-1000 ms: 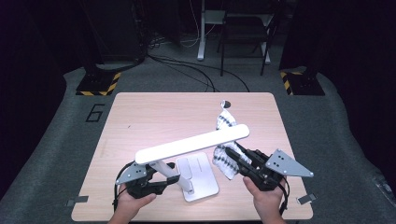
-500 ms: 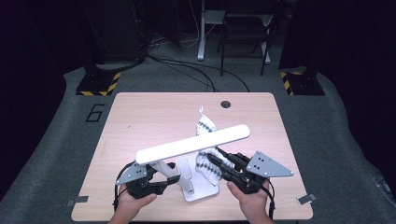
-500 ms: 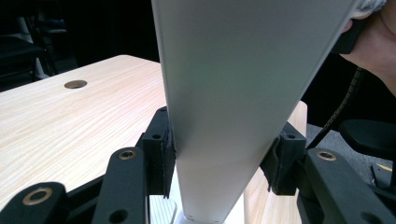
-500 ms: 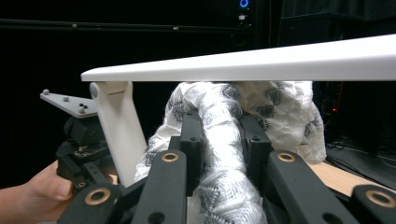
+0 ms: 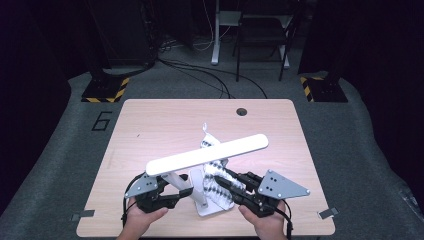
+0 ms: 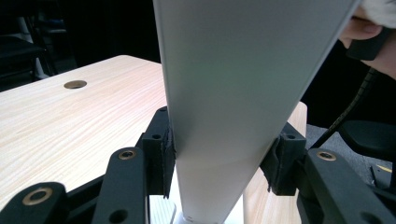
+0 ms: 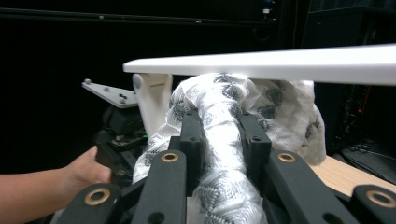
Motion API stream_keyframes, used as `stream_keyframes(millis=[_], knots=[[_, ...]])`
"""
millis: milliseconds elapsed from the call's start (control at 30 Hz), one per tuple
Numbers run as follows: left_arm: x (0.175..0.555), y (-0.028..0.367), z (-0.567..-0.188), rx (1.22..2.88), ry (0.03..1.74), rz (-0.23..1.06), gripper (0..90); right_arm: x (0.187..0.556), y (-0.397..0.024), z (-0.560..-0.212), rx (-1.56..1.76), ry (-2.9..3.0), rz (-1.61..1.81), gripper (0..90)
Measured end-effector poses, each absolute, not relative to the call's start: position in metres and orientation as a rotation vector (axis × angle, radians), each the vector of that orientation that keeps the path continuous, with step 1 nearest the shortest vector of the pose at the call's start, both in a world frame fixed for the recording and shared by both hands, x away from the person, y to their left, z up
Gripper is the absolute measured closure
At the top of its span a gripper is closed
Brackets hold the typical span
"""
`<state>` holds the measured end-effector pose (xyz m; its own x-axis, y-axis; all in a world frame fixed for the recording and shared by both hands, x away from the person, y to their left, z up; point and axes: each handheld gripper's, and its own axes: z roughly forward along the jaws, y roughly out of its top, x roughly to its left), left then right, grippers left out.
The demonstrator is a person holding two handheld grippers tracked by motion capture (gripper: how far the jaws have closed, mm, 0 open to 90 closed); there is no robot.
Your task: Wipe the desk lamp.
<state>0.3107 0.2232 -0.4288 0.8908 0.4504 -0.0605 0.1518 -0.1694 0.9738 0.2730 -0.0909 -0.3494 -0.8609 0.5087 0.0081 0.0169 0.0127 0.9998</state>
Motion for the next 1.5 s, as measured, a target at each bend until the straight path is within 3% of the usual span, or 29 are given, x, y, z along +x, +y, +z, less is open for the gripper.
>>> stream_keyframes(millis=[533, 1133, 1500], knots=[[0.311, 0.224, -0.429, 1.745, 0.456, 0.285, 52.5, 0.256, -0.082, -0.312, 0.39, 1.918, 1.99, 75.3], [0.31, 0.223, -0.428, 1.746, 0.461, 0.285, 52.5, 0.274, -0.069, -0.274, 0.347, 1.892, 1.992, 75.4], [0.31, 0.222, -0.428, 1.743, 0.459, 0.288, 52.5, 0.285, -0.046, -0.28, 0.38, 1.899, 1.94, 75.4]])
